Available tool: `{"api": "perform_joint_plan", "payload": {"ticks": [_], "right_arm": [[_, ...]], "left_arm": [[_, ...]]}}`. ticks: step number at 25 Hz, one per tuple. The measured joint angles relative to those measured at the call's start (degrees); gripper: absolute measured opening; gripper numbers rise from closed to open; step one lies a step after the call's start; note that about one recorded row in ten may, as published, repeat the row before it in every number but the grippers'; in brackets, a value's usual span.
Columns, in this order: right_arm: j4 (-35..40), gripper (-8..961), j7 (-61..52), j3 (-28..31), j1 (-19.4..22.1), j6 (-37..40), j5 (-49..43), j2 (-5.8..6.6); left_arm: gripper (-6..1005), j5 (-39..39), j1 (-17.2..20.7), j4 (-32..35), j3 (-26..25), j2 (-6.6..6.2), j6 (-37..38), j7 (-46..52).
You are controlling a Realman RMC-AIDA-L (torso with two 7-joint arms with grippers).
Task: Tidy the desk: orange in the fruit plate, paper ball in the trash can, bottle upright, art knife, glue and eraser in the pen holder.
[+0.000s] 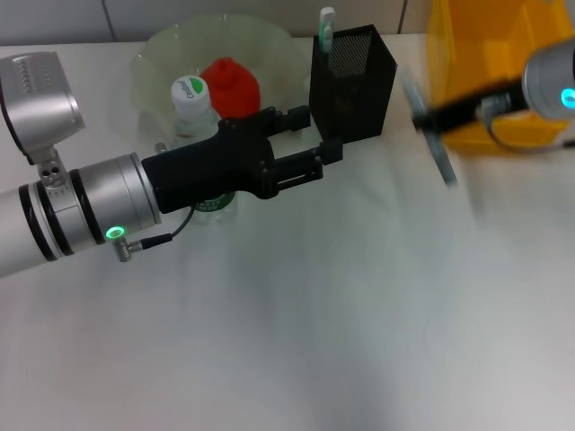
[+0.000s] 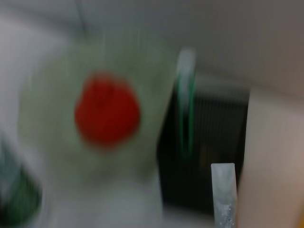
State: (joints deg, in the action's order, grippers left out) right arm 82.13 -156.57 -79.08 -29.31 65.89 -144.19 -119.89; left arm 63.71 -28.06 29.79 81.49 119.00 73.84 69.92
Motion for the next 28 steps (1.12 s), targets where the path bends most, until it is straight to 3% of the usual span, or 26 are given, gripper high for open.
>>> {"api": "perform_joint_plan", "payload": {"ticks": [2,3,4,5,6,8,9,15,23,28], "right_arm": [[-0.66,158,1.46,0.10,0.25,-3.41,2.18,0.01],[-2.58,156,6.13,-0.02,0.83,-11.08,8.53,0.17],[-2.58,153,6.13,-0.02,0.83,-11.08,8.53,0.17],[-5.11,151,13.25,-0.35,1.15,-18.05,15.45,0.28],[-5.11,152,13.25,-0.35,1.15,-18.05,15.45,0.28],[-10.23,155,26.85,-1.29,0.92,-26.96,27.38,0.24],[-10.23,156,26.85,-1.29,0.92,-26.96,27.38,0.24],[-23.77,164,52.32,-1.54,-3.10,-31.76,49.10,0.39],[-37.33,175,74.74,-1.31,-7.84,-32.73,66.55,0.29],[-42.26,182,84.08,-1.32,-8.48,-32.49,75.70,0.23]], "left_arm": [[712,-0.05,0.00,0.16,-0.04,0.00,0.45,-0.02],[712,-0.06,-0.03,0.15,-0.09,0.02,0.70,-0.03],[712,-0.06,-0.03,0.15,-0.09,0.02,0.70,-0.03],[712,-0.06,-0.03,0.15,-0.09,0.02,0.70,-0.03],[712,-0.08,-0.11,0.07,-0.15,0.06,0.78,-0.03],[712,-0.33,-0.18,0.05,-0.13,0.09,0.79,-0.03],[712,-0.33,-0.18,0.05,-0.13,0.09,0.79,-0.03],[712,-1.39,0.06,-0.07,0.12,0.04,0.90,-0.02],[712,-1.40,0.11,-0.08,-0.11,-0.07,0.92,-0.01],[712,-1.40,0.11,-0.08,-0.13,-0.08,0.92,0.00]]}}
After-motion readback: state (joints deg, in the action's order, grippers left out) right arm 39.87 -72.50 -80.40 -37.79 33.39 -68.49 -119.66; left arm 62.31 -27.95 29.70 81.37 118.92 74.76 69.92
